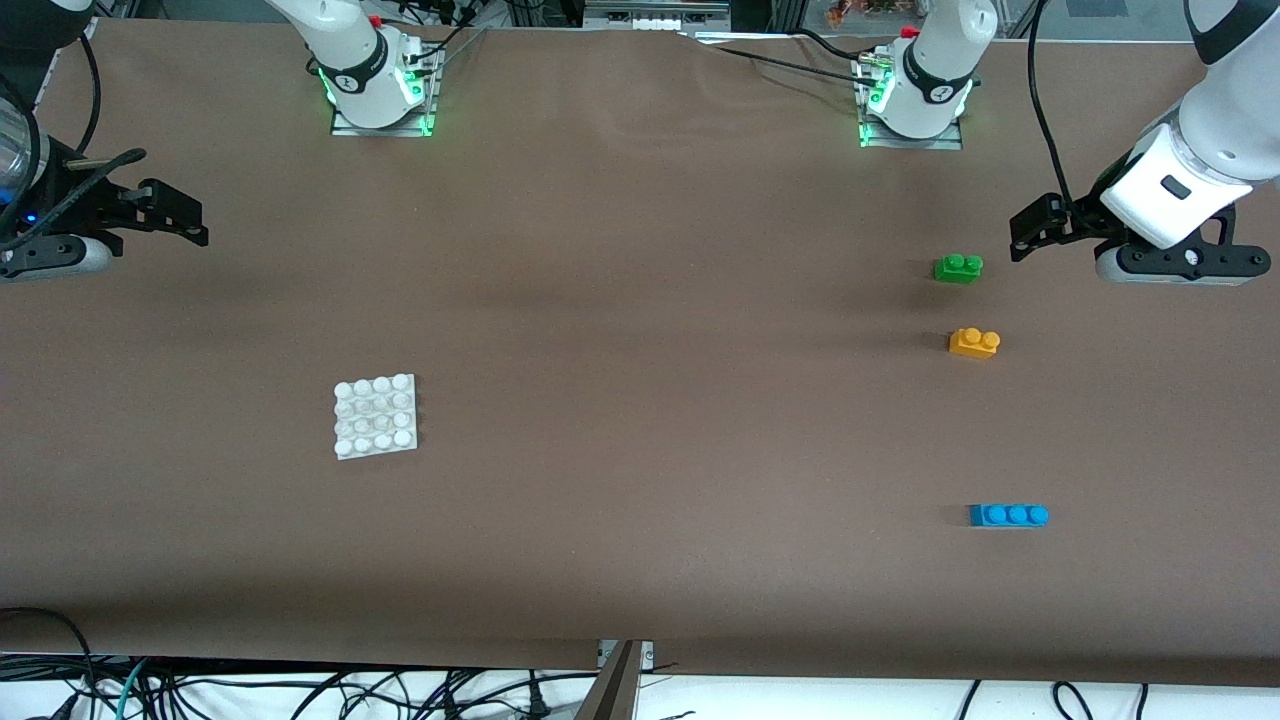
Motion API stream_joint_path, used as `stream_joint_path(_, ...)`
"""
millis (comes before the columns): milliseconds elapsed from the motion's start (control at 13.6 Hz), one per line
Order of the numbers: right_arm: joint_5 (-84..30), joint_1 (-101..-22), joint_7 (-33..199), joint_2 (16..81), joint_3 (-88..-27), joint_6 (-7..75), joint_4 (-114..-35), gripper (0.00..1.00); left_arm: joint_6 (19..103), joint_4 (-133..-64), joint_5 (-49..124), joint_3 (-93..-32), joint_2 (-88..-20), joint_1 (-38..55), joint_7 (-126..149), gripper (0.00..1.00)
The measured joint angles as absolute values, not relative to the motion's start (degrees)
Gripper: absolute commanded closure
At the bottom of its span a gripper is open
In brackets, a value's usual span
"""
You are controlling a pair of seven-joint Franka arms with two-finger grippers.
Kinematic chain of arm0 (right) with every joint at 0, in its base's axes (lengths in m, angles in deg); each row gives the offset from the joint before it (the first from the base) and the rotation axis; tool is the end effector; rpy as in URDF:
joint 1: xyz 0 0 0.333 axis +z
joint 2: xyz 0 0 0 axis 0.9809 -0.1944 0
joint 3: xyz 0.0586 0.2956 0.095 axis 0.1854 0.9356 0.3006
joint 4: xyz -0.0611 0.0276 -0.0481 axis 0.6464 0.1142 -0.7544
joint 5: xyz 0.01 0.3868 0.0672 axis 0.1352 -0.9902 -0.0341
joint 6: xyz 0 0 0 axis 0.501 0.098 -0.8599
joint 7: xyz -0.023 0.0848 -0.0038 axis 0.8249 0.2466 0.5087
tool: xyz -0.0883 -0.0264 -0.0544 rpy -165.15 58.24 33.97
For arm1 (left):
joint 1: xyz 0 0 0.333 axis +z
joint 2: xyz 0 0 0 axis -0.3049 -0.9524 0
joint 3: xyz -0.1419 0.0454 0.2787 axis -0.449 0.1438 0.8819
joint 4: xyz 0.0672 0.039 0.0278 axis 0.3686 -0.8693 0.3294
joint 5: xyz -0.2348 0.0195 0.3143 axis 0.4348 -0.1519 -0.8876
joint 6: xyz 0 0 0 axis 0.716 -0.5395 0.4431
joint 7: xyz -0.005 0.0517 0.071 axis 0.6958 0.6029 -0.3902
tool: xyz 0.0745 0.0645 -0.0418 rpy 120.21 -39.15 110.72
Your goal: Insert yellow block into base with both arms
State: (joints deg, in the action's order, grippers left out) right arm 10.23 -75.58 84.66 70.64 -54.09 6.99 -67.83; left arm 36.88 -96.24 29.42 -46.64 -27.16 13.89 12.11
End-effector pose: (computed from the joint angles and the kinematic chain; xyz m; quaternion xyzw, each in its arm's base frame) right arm 0.5583 0.0141 0.5868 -0.9964 -0.0689 0.0488 0.0027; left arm 0.5462 -0.0611 0.5786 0.9996 -0.0025 -0.0291 0.0047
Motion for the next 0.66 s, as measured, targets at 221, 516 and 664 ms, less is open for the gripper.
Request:
stream_joint_path(221,10.24,-75.65,84.83,70.63,-54.56,6.99,-67.82,0.01,36.88,-96.24,29.42,-46.63,-27.16,13.89,12.11,0.00)
stream_joint_path(516,10.25,-75.68,84.92,70.37,-55.10,7.00,-67.83,0.01,36.88,-96.24,29.42,-46.63,-27.16,13.89,12.11,0.00)
stream_joint_path(664,10.29,-75.68,84.92,70.15,-55.23,7.12,-67.83,0.01,36.88,-96.24,29.42,-46.63,-27.16,13.89,12.11,0.00)
